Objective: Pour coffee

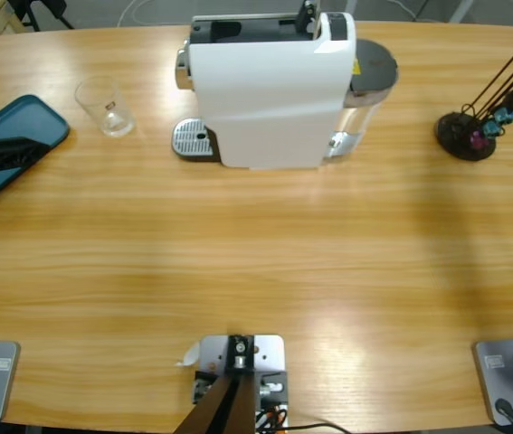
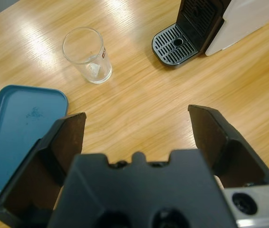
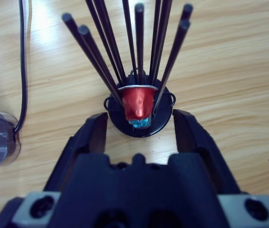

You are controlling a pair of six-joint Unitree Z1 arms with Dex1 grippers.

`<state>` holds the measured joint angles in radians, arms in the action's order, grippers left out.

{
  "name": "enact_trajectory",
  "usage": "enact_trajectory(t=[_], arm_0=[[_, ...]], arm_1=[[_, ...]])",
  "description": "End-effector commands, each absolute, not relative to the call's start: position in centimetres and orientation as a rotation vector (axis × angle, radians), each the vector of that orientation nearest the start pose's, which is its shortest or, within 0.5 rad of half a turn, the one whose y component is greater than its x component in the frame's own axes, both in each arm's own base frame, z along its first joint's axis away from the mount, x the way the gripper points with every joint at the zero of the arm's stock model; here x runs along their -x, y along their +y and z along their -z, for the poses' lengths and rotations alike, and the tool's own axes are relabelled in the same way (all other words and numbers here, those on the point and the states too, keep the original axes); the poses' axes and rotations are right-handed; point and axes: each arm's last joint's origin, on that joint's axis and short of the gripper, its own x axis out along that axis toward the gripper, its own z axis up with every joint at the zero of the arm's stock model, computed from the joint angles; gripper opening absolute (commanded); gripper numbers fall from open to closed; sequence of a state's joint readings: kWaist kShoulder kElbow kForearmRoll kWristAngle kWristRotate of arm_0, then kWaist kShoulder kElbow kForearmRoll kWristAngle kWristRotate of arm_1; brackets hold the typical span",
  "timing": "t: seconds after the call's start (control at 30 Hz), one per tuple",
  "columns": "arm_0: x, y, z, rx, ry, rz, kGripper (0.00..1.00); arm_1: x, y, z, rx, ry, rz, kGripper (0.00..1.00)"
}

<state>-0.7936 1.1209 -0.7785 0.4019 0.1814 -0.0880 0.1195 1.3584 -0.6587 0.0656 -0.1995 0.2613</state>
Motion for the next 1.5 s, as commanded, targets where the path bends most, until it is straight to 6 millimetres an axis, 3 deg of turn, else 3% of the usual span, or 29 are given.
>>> enact_trajectory(t=[0.03,0.57,1.0,1.13,1.23,1.27,1.3,1.33,1.43,1.5], arm_0=[[-11.4,-10.4,-31.1,-0.273,0.698,0.538,0.931],[-11.4,-10.4,-31.1,-0.273,0.698,0.539,0.931],[-11.4,-10.4,-31.0,-0.274,0.7,0.539,0.931],[-11.4,-10.4,-31.0,-0.272,0.696,0.54,0.931],[-11.4,-10.3,-31.1,-0.271,0.695,0.54,0.931],[-11.3,-10.3,-31.1,-0.27,0.694,0.539,0.931],[-11.3,-10.3,-31.1,-0.27,0.695,0.539,0.931],[-11.3,-10.3,-31.0,-0.27,0.695,0.539,0.931],[-11.4,-10.3,-31.0,-0.27,0.695,0.539,0.931],[-11.4,-10.4,-31.0,-0.27,0.697,0.539,0.931]], arm_1=[[-21.6,1.2,-25.3,-0.125,0.784,0.198,0.0],[-21.4,1.2,-25.5,-0.117,0.772,0.19,0.0],[-18.5,1.0,-29.5,-0.11,0.722,0.189,0.0],[-18.4,1.0,-31.9,-0.113,0.684,0.184,0.0],[-18.7,1.2,-32.3,-0.113,0.685,0.167,0.0],[-18.8,1.3,-32.1,-0.112,0.694,0.16,0.021],[-19.1,1.5,-31.8,-0.113,0.709,0.159,0.321],[-19.3,1.5,-31.6,-0.113,0.717,0.16,0.405],[-19.8,1.6,-30.8,-0.11,0.736,0.159,0.444],[-20.1,1.6,-29.8,-0.106,0.754,0.164,0.599]])
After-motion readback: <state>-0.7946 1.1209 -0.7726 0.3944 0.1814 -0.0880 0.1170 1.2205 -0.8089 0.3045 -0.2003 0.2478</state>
